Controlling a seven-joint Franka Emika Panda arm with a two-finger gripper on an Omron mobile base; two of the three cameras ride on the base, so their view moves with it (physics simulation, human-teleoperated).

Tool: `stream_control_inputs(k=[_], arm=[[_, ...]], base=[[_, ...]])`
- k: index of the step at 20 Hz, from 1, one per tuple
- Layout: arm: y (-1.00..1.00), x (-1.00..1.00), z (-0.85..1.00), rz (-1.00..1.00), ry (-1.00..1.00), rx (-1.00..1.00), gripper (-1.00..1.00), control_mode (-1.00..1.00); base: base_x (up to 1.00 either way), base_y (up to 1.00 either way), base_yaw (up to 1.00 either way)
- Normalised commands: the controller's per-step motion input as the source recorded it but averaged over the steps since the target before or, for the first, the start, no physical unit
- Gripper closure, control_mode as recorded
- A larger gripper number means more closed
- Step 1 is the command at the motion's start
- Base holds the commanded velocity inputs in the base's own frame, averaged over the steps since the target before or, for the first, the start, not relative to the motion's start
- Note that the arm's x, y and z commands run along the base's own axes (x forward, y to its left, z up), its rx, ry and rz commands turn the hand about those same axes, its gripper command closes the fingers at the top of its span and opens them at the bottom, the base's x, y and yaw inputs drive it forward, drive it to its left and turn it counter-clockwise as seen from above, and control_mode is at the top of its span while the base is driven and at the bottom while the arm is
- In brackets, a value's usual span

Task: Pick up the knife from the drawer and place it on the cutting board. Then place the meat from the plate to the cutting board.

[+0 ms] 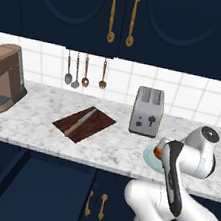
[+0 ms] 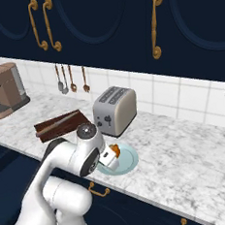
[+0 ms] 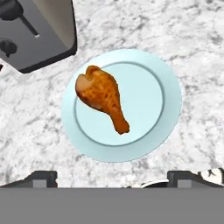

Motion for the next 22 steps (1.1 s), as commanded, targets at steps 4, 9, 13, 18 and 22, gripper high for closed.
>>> stream_control_inputs(k=[4,9,13,18,22], arm=[[-0.18,0.35,-0.16,0.07,0.29,-0.15,-1.0,-1.0],[-0.06,0.46,-0.19,0.18,0.22,-0.11,-1.0,-1.0],[-0.3,0.43,-0.2,0.28,0.09,0.0,-1.0,-1.0],[-0.2,0.32,-0.32,0.23,0.04,0.0,-1.0,-1.0],[0.02,0.22,-0.29,0.13,0.0,0.0,-1.0,-1.0]], base=[[0.0,0.0,0.0],[0.0,0.0,0.0],[0.0,0.0,0.0],[0.0,0.0,0.0],[0.0,0.0,0.0]])
